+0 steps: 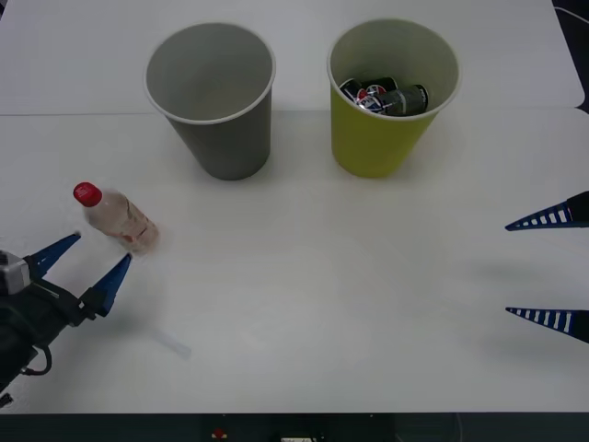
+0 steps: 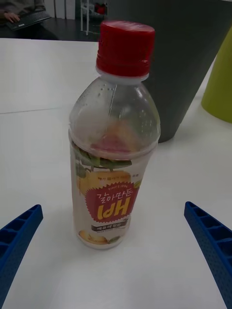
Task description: Put the can into the green bin and the plastic bottle into the gray bin
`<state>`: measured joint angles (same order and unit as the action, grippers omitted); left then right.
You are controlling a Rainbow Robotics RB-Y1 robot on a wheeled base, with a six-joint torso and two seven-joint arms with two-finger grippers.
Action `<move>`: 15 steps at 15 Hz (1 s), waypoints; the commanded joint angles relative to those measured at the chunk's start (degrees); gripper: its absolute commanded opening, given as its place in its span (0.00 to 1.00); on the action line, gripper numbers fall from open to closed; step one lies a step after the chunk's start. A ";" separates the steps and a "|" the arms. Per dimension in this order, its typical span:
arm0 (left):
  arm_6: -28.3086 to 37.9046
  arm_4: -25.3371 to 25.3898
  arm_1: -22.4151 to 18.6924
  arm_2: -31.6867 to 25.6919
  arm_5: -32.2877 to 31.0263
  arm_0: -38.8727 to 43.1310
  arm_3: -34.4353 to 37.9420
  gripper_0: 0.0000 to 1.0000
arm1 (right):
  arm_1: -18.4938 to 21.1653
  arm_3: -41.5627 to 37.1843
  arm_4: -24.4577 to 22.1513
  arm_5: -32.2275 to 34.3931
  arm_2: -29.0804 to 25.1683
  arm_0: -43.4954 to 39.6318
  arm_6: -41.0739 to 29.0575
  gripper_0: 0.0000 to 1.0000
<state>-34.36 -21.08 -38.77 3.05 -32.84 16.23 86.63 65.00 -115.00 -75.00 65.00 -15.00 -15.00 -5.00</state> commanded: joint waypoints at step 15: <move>-5.28 5.18 3.87 6.62 2.70 -15.18 -11.75 0.00 | 0.00 0.00 0.00 0.00 0.00 0.00 0.00 1.00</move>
<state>-39.66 -15.87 -34.93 9.67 -30.11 1.12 74.84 65.00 -115.00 -75.00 65.00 -15.00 -15.00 -5.00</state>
